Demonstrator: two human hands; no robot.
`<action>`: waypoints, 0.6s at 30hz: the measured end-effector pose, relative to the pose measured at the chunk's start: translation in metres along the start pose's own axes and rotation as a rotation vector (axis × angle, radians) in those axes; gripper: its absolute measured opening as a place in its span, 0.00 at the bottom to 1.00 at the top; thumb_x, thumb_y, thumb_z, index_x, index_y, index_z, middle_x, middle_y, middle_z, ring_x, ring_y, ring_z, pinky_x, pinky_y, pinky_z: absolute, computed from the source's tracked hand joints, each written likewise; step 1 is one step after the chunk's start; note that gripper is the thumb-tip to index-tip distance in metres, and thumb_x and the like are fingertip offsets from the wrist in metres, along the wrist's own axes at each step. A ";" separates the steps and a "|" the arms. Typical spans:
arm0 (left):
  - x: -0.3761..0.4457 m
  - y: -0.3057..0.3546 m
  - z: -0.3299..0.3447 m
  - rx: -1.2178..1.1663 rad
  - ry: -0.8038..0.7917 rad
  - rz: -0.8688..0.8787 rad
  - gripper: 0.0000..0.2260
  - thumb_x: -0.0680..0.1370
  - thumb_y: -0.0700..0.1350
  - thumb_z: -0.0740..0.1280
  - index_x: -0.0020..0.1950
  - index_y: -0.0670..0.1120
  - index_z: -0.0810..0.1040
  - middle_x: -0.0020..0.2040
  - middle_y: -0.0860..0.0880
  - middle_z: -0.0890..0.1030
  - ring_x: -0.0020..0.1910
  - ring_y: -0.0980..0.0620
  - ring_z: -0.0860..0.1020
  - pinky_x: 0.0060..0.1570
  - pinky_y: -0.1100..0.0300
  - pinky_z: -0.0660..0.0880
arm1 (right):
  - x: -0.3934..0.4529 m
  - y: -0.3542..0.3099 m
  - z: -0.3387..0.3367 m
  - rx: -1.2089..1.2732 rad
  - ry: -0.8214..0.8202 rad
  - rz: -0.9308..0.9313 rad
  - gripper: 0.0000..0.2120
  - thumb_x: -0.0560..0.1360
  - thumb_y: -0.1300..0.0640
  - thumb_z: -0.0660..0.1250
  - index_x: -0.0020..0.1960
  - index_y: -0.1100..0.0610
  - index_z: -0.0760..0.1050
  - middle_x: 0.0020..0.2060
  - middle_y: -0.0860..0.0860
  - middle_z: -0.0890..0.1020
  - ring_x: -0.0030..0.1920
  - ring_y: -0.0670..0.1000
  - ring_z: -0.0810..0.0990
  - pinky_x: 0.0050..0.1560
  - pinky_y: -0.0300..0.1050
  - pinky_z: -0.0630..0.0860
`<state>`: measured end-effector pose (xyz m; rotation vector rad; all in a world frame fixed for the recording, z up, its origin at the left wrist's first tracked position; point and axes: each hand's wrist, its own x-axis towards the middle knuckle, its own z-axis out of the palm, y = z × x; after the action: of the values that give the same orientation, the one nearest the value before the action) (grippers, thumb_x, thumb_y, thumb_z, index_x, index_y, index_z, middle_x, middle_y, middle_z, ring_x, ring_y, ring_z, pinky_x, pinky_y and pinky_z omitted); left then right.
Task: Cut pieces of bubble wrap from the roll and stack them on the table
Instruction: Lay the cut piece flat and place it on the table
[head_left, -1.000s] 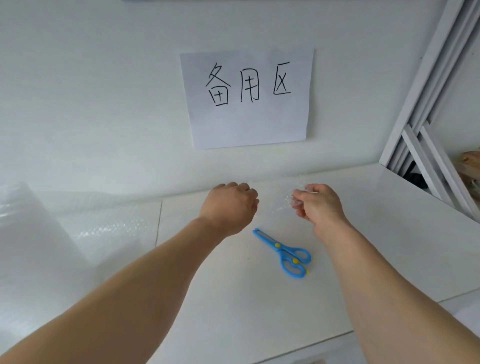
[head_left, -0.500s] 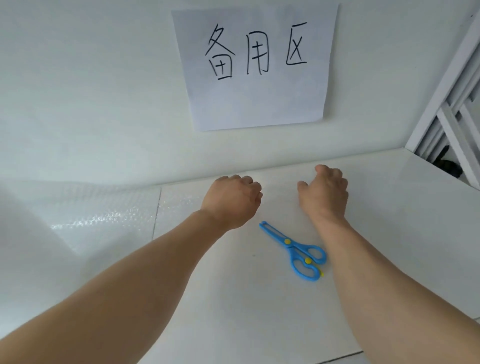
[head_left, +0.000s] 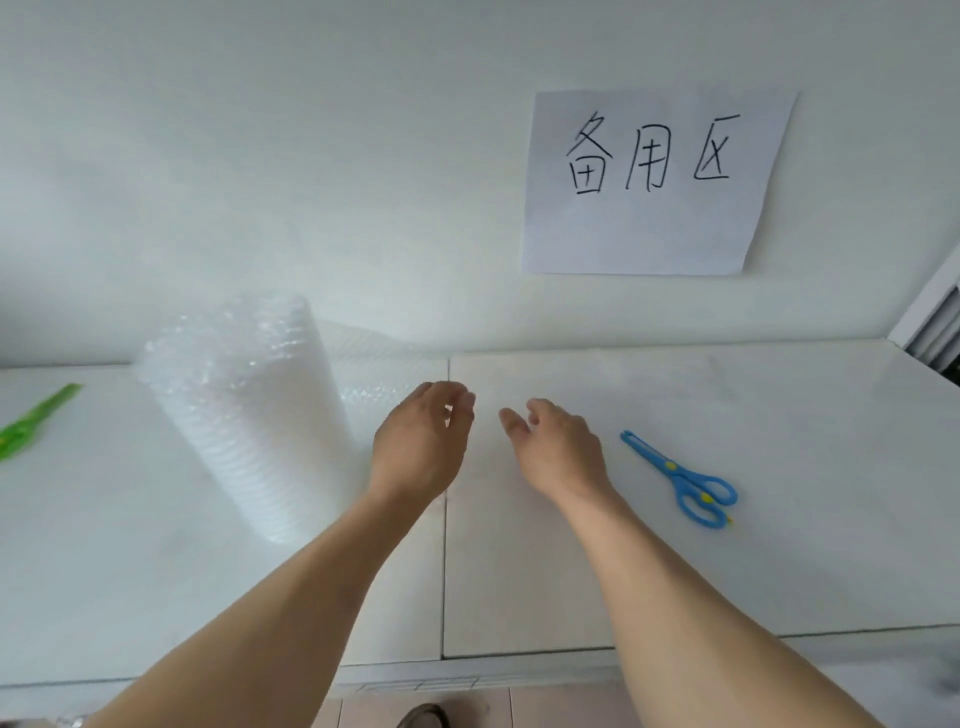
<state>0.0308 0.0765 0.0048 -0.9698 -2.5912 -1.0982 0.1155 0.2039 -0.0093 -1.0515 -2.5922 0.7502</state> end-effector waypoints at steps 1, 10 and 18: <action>-0.004 -0.006 -0.004 -0.027 -0.021 -0.015 0.11 0.82 0.53 0.60 0.56 0.52 0.80 0.53 0.56 0.80 0.44 0.58 0.75 0.45 0.62 0.68 | -0.002 -0.008 0.003 0.024 -0.032 0.026 0.30 0.79 0.36 0.53 0.73 0.54 0.66 0.67 0.52 0.76 0.67 0.58 0.72 0.65 0.53 0.69; -0.026 -0.037 -0.029 -0.162 -0.080 -0.131 0.11 0.82 0.53 0.59 0.46 0.52 0.78 0.39 0.55 0.80 0.40 0.58 0.77 0.39 0.64 0.72 | -0.012 -0.058 0.017 0.749 0.076 0.296 0.35 0.77 0.49 0.66 0.77 0.58 0.55 0.38 0.45 0.77 0.46 0.51 0.76 0.49 0.44 0.69; -0.035 -0.070 -0.052 -0.027 -0.048 -0.213 0.18 0.82 0.55 0.57 0.34 0.52 0.68 0.31 0.54 0.71 0.32 0.55 0.70 0.31 0.59 0.63 | -0.033 -0.066 0.026 0.831 0.048 0.226 0.14 0.78 0.51 0.65 0.62 0.52 0.72 0.37 0.50 0.80 0.42 0.54 0.84 0.41 0.45 0.77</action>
<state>0.0093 -0.0131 -0.0125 -0.7476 -2.7768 -1.1741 0.0903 0.1316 0.0037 -1.0397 -1.8010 1.6241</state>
